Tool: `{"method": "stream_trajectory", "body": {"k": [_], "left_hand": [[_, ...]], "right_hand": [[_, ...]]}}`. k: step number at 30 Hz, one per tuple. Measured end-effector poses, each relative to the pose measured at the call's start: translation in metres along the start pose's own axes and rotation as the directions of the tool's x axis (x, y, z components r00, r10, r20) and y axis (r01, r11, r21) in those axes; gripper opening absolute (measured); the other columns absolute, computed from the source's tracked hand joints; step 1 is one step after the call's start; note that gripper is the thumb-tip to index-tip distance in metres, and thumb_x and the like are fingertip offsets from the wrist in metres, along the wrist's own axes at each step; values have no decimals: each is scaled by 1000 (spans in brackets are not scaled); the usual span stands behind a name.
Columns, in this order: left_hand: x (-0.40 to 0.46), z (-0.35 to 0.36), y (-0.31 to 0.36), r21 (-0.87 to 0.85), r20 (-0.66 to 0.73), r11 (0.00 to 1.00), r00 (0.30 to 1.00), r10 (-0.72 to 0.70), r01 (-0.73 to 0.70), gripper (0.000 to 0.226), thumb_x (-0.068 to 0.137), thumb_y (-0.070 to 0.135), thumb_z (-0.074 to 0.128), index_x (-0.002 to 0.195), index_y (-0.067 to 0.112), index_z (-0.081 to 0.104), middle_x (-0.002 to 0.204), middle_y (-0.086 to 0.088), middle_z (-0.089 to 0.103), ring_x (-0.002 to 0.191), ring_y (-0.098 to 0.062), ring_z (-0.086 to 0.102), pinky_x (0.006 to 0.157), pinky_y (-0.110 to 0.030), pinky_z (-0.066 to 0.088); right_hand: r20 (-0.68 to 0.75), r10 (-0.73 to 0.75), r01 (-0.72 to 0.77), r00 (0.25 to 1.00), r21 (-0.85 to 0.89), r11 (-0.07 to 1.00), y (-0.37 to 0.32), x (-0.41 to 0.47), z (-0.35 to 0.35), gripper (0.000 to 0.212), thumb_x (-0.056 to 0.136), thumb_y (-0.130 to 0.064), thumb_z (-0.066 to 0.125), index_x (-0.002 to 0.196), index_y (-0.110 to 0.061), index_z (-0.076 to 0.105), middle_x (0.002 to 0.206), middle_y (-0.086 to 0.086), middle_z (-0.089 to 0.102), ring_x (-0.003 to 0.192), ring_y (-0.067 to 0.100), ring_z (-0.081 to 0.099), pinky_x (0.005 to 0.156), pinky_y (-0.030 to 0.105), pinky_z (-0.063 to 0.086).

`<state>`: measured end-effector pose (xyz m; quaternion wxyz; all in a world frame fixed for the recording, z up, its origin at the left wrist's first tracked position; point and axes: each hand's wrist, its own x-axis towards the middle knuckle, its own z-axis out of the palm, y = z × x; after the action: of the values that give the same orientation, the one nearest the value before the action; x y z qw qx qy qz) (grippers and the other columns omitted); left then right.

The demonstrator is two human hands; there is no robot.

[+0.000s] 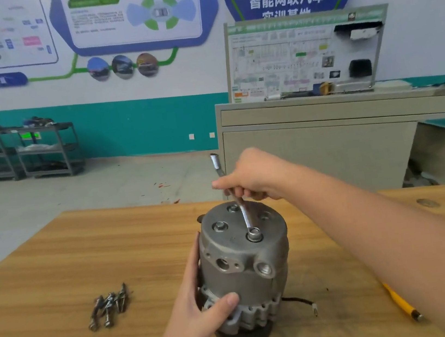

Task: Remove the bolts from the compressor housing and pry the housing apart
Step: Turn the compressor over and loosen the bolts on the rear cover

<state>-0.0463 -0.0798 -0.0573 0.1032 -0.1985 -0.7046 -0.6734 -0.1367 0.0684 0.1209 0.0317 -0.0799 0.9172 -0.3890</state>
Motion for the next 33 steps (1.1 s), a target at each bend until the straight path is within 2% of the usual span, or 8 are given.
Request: {"method": "stream_trajectory", "body": {"k": [3,6,10,14,18,23,28,33], "left_hand": [[0,1,-1,-7,7,1000,1000,-18,18,110,58,64,81,148,49,18,143,40,40,134,11,40,103,-13,41],[0,0,-6,-8,-42,997,996,-75,74,98,59,55,80,142,46,29,131,44,48,124,17,45,95,-6,42],[0,0,-22,47,-92,990,987,-130,135,56,76,15,85,109,41,49,99,44,63,96,26,55,71,2,43],[2,-2,-25,13,-82,999,996,-42,43,96,65,38,92,142,45,35,135,26,56,127,1,52,92,-10,45],[-1,-3,-18,-15,-33,999,998,-47,47,102,59,66,85,143,61,29,148,27,43,135,1,44,94,-9,45],[-2,0,-11,-27,-48,998,998,-49,48,108,55,69,83,146,54,27,145,29,46,133,3,46,97,-12,46],[-2,2,-7,-28,-46,999,998,-41,39,114,52,71,83,148,48,27,145,26,47,133,0,47,101,-22,47],[1,-1,-7,-7,-34,998,998,-58,58,113,52,71,84,148,47,29,143,24,50,131,-2,50,96,-20,49]], "right_hand": [[63,-286,284,956,-435,854,-39,-20,30,27,90,-35,67,79,-10,66,64,5,63,55,17,54,56,25,43],[72,-553,496,830,-548,673,-44,-61,52,30,88,-44,64,78,-15,65,65,-1,58,64,18,55,57,28,47],[-20,-854,722,520,-524,452,-8,-109,53,17,84,-31,66,74,-19,62,64,-4,58,60,18,48,55,30,42],[-256,-917,869,307,-318,380,55,-126,46,24,83,-19,69,62,-10,62,60,-2,41,58,14,34,59,23,26],[-544,-640,830,542,226,510,108,-132,36,25,85,-22,57,61,-21,52,59,-6,40,55,11,38,55,27,30],[-213,-319,303,923,915,266,122,-99,16,27,82,-39,65,68,-16,65,41,0,44,37,15,38,45,25,30],[123,16,-121,992,934,336,101,-41,-13,11,80,-20,62,81,-10,59,42,-5,40,30,4,35,28,14,25],[144,121,-180,982,542,821,53,-3,-22,18,90,-20,67,79,-5,64,43,-6,51,31,1,36,29,13,26]]}}
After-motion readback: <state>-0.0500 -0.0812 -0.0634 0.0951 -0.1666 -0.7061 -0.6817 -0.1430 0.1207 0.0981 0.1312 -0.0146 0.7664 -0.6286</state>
